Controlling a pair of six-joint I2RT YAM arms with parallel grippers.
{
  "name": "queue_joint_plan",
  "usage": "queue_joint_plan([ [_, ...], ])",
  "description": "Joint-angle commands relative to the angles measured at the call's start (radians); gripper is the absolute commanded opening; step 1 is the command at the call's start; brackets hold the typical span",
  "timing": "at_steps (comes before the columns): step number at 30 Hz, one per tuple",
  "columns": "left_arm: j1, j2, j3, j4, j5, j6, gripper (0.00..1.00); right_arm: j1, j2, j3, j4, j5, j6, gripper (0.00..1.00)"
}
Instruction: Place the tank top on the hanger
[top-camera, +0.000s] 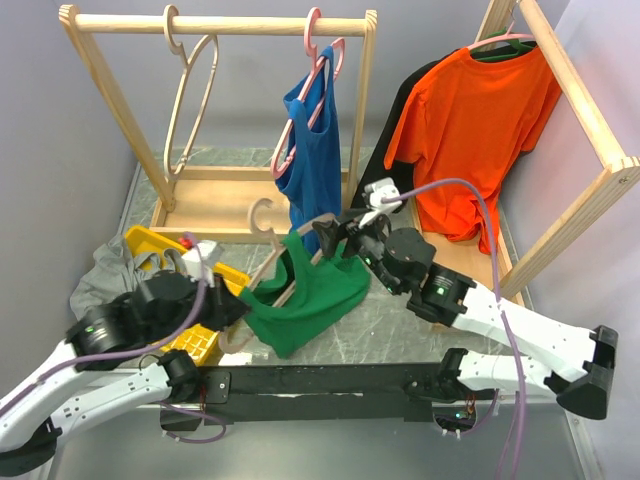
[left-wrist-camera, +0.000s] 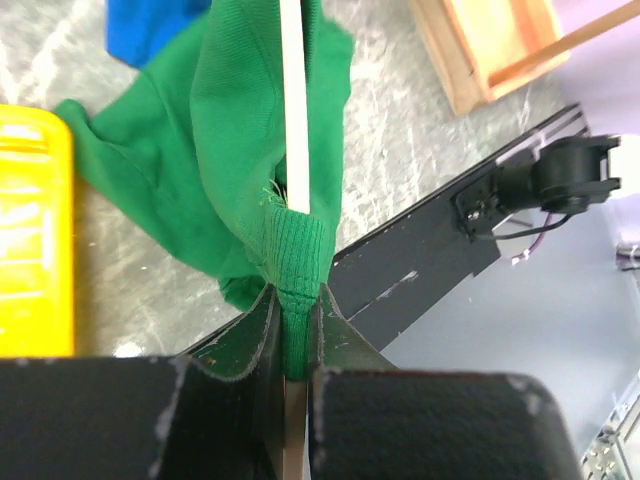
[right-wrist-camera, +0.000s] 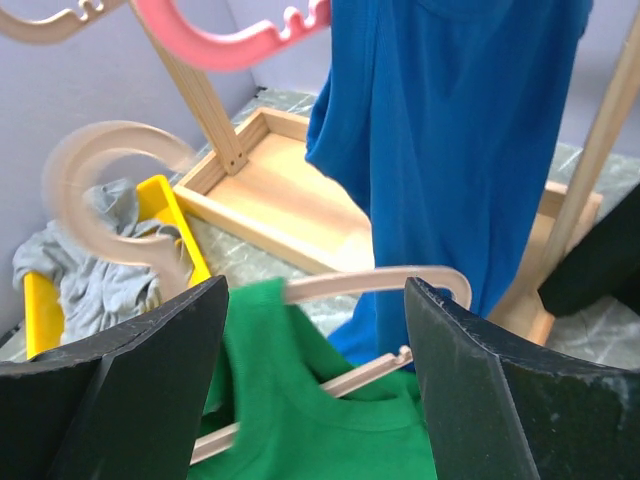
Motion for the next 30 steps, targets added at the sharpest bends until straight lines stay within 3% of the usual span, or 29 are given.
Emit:
queue_joint_plan([
  [1,-0.005,-0.029,0.108,-0.088,-0.066,-0.013,0.01,-0.035,0.079,0.082,0.083,-0.021,-0.001,0.79],
  [10,-0.005,-0.048,0.257,-0.24,-0.127,-0.015,0.01,-0.225,0.253,0.099,0.264,-0.233,0.097,0.8],
  [15,-0.005,-0.038,0.307,-0.306,-0.124,-0.006,0.01,-0.242,0.384,0.182,0.299,-0.291,0.083,0.79],
  [24,-0.005,-0.045,0.346,-0.345,-0.126,-0.004,0.01,-0.252,0.622,0.346,0.264,-0.213,0.102,0.76],
  [27,-0.005,-0.048,0.354,-0.352,-0.132,-0.007,0.01,-0.274,0.645,0.346,0.272,-0.173,0.144,0.72],
  [30,-0.003,-0.051,0.367,-0.365,-0.146,-0.013,0.01,-0.309,0.619,0.303,0.287,-0.164,0.203,0.54],
])
